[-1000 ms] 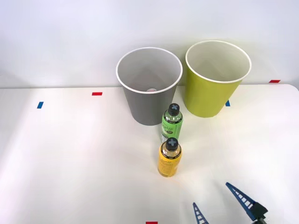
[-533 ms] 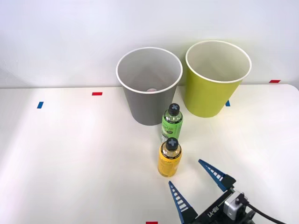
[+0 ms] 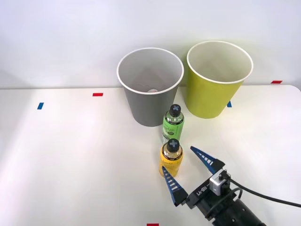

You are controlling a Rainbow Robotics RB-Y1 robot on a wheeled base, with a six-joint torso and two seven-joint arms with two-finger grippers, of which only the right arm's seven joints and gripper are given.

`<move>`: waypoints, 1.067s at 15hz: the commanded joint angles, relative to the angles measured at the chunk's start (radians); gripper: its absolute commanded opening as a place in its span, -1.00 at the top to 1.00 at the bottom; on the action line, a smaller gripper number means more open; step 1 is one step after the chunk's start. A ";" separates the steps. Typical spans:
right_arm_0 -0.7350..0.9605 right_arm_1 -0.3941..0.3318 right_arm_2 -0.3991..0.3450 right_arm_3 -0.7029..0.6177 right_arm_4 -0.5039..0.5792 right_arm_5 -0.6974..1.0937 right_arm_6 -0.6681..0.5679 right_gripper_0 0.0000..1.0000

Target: Put cans in the gray bin, plastic bottles in the light green bin

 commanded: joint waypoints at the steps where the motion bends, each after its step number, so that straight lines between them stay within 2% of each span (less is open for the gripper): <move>1: -0.060 0.046 0.012 0.073 -0.001 -0.043 0.012 -1.00; 8: -0.070 0.040 0.020 0.073 0.012 -0.046 0.040 -1.00; 16: -0.070 0.068 0.032 0.073 0.024 -0.045 0.067 -1.00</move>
